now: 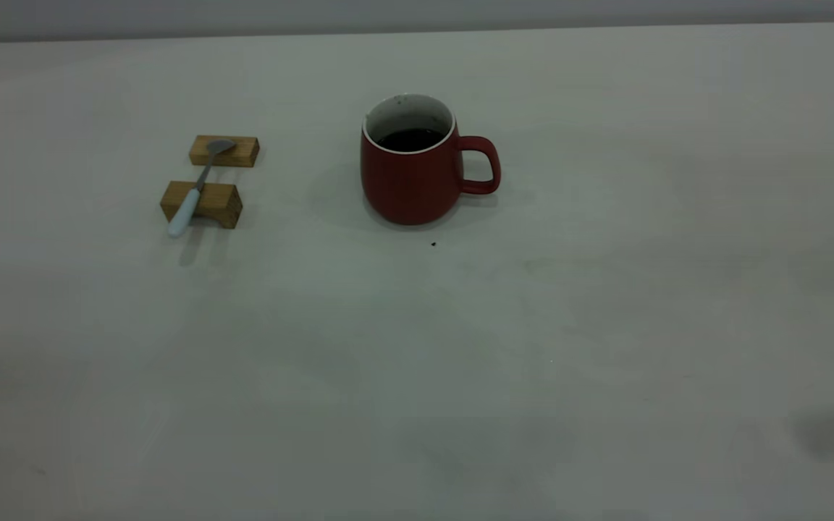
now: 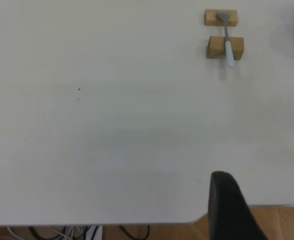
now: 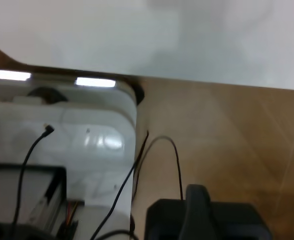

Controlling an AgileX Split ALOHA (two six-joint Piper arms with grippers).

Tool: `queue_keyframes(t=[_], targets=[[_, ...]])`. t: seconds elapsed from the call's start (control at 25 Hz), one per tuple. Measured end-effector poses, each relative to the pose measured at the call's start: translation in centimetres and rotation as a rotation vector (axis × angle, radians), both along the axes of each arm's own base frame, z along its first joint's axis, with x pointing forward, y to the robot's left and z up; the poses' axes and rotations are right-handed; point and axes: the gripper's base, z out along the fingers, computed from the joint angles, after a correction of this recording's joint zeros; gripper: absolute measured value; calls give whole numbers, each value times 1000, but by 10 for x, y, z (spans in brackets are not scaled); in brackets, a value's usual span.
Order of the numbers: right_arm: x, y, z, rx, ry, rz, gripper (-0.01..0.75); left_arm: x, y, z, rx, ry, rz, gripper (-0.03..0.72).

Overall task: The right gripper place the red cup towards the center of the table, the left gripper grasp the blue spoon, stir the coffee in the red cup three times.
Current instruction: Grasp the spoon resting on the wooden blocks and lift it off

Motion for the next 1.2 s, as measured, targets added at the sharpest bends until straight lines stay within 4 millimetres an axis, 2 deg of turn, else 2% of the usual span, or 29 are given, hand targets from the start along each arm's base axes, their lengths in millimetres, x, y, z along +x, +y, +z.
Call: queue_keyframes(t=[0.24, 0.68, 0.92, 1.2], targets=[[-49, -8, 1, 25, -244, -39, 582, 0, 0, 0, 0, 0, 0, 405], [-108, -16, 24, 55, -696, -125, 582, 0, 0, 0, 0, 0, 0, 405], [-132, -16, 26, 68, -852, -126, 582, 0, 0, 0, 0, 0, 0, 405], [-134, -16, 26, 68, -863, -126, 582, 0, 0, 0, 0, 0, 0, 405]])
